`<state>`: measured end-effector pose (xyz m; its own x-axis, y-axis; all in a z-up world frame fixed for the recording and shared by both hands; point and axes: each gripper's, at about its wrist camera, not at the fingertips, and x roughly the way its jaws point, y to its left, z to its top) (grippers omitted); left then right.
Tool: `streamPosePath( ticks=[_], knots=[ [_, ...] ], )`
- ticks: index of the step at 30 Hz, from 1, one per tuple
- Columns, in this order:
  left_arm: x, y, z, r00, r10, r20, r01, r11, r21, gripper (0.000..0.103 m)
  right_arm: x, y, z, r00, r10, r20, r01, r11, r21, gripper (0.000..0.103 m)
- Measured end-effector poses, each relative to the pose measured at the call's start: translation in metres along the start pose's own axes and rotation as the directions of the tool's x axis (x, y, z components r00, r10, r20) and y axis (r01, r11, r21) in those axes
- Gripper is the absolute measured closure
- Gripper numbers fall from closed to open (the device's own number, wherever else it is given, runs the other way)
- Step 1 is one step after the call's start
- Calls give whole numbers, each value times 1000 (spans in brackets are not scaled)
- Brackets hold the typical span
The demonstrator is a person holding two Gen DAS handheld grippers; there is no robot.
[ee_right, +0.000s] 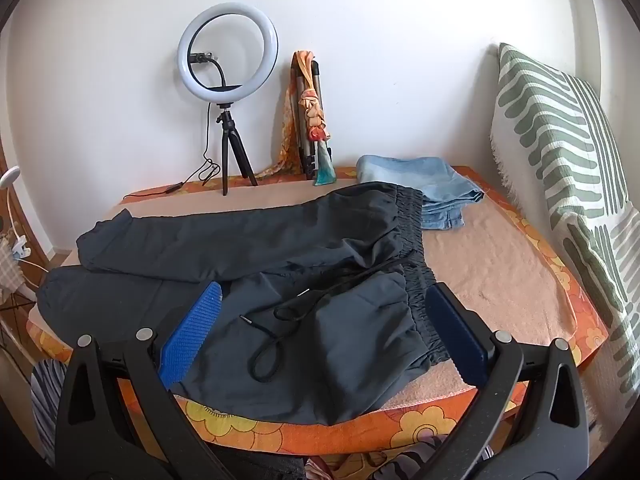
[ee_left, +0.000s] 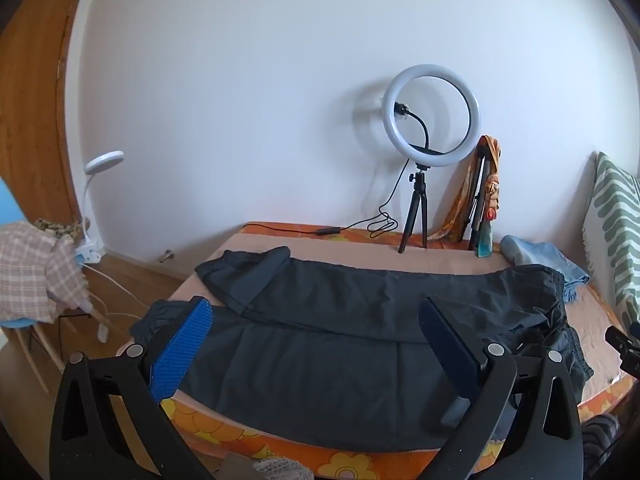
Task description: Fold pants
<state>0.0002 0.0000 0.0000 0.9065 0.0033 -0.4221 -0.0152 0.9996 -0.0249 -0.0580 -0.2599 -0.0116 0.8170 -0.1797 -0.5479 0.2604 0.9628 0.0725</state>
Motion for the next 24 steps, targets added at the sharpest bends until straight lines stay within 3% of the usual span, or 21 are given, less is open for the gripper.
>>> streamPosePath(
  ticks=[24],
  knots=[
    [-6, 2, 2, 999, 31, 14, -31, 999, 7, 0, 0, -3, 0, 1000, -6, 11, 6, 1000, 2, 0]
  ],
)
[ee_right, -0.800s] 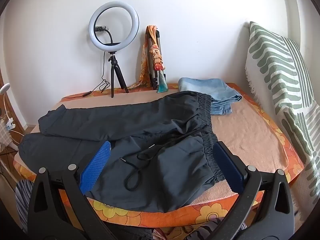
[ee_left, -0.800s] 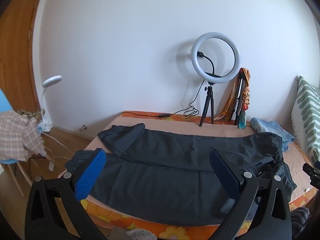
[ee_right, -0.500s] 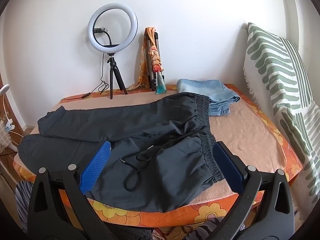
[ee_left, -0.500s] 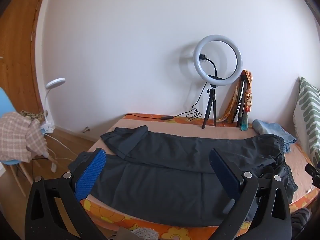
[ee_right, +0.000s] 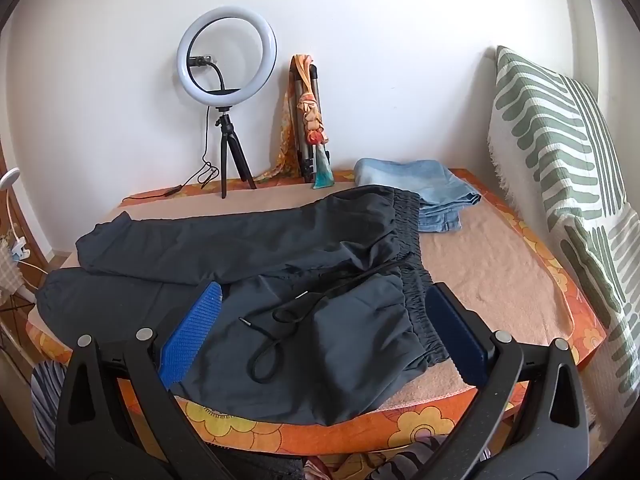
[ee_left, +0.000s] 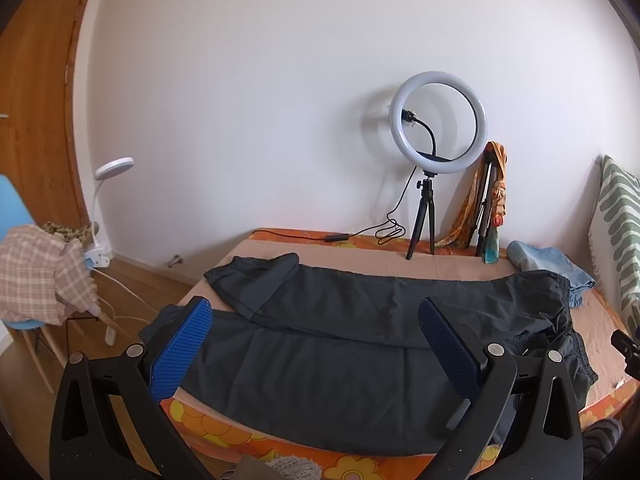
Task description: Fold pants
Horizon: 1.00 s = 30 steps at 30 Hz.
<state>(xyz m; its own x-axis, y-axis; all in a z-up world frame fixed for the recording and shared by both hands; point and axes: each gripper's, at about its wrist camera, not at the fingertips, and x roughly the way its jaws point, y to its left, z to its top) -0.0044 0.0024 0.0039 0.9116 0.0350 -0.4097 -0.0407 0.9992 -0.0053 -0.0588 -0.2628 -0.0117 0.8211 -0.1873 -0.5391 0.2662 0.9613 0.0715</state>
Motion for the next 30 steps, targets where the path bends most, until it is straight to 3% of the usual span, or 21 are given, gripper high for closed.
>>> streamPosePath(
  ticks=[30],
  knots=[
    [4, -5, 4, 1000, -5, -2, 5, 1000, 12, 0, -2, 1, 1, 1000, 1, 3, -1, 1000, 1, 0]
  ],
)
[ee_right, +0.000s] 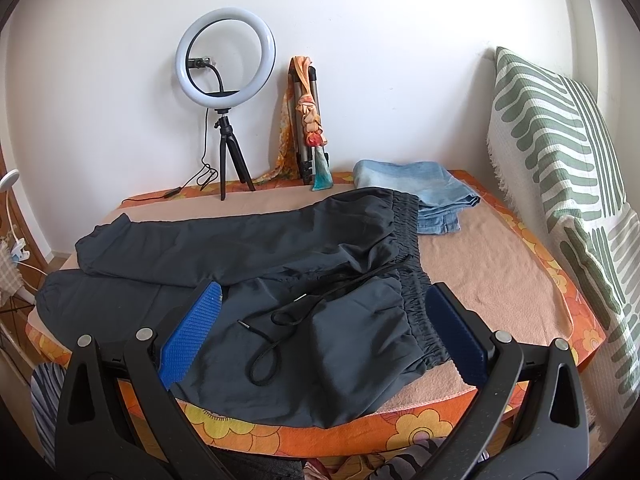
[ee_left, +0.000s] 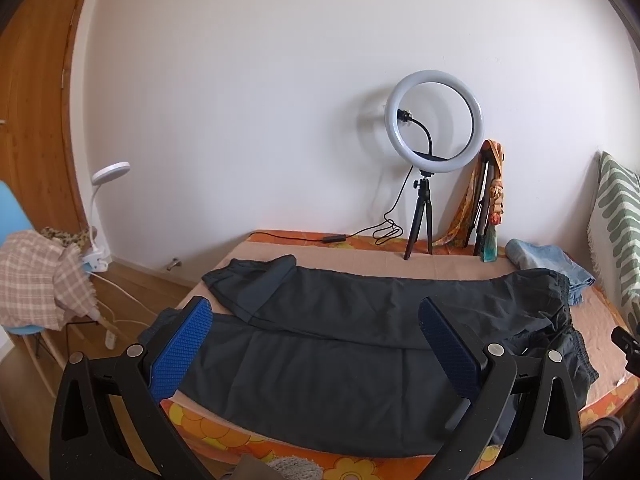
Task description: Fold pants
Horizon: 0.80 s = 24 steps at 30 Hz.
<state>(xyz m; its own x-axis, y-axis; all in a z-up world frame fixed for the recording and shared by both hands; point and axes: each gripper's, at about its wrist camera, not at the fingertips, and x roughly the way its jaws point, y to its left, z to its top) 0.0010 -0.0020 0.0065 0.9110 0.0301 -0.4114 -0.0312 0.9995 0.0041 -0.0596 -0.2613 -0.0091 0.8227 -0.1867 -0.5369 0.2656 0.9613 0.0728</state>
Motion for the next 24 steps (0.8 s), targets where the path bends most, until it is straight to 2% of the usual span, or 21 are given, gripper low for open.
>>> streamPosePath(
  ticks=[24],
  knots=[
    [0, 3, -2, 1000, 4, 0, -4, 1000, -1, 0, 2, 0, 2, 1000, 6, -3, -6, 1000, -2, 0]
  ],
)
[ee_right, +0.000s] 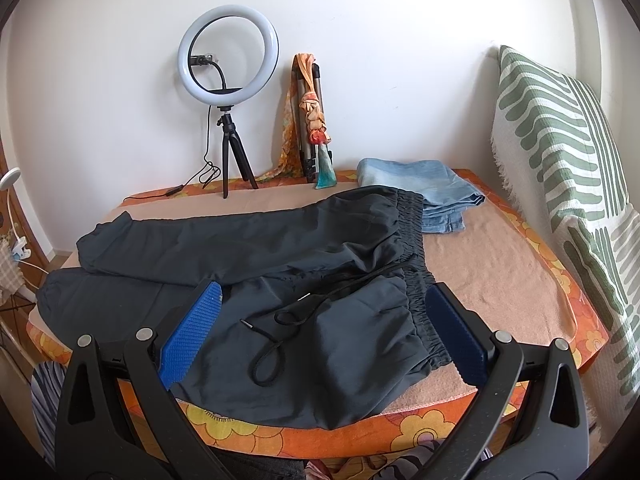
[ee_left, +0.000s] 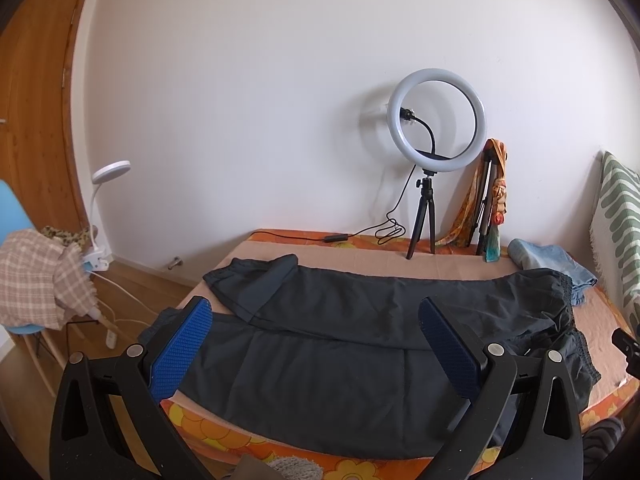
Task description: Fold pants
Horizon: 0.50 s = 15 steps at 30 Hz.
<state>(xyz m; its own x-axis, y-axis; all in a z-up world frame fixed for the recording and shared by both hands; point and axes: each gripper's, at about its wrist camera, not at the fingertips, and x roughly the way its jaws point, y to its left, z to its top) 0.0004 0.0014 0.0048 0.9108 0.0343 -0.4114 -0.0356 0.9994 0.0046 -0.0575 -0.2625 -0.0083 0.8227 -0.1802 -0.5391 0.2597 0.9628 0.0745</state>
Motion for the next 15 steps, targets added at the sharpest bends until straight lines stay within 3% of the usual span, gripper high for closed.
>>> streamPosePath(
  ticks=[15],
  knots=[
    [22, 7, 5, 999, 31, -20, -31, 999, 12, 0, 25, 12, 11, 1000, 22, -16, -22, 1000, -17, 0]
  ],
)
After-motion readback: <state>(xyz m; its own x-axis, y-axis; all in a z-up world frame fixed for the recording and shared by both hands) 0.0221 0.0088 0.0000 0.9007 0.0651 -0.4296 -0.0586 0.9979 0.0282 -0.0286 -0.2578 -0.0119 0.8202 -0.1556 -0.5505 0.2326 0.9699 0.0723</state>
